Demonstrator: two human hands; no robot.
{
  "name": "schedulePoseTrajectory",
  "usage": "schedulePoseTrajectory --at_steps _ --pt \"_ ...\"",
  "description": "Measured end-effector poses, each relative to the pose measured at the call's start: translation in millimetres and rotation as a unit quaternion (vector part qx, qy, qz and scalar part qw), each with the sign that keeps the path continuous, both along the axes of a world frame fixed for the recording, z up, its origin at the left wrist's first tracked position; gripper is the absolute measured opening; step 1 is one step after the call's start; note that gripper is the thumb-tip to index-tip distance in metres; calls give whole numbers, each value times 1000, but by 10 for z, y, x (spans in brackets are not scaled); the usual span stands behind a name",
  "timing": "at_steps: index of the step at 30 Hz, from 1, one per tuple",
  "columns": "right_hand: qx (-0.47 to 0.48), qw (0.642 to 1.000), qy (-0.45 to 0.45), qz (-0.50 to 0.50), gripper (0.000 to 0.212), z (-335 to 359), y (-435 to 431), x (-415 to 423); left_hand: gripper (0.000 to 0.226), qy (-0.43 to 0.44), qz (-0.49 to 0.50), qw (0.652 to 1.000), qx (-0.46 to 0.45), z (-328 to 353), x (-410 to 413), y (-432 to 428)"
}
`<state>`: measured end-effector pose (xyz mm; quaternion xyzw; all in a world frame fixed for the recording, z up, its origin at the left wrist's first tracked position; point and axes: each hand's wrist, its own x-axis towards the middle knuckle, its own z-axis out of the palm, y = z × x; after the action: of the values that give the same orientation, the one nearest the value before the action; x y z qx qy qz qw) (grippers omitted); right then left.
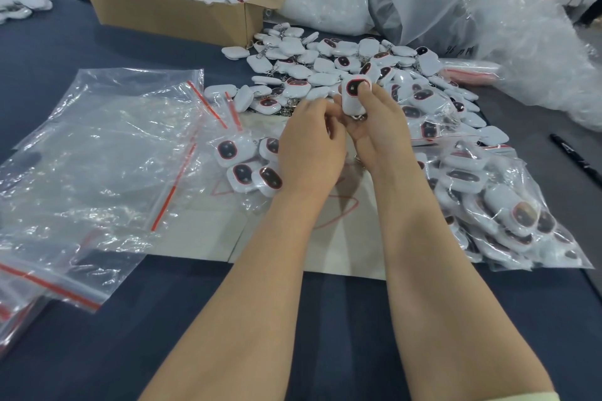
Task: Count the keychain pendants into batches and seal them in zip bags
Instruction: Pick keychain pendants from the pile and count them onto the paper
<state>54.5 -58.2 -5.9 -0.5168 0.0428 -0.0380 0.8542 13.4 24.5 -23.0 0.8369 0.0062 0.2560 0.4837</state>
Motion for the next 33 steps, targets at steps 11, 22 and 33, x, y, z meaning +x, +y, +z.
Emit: schedulePoseTrajectory --at_steps 11,22,33 --pt "-142 990 -17 4 25 82 -18 -30 9 11 9 996 -86 80 -8 32" --pt "-277 960 9 36 23 213 -23 -70 12 -24 24 990 -136 127 -17 42" --pt "-381 921 -19 78 8 303 -45 -89 13 -118 24 988 -96 182 -65 17"
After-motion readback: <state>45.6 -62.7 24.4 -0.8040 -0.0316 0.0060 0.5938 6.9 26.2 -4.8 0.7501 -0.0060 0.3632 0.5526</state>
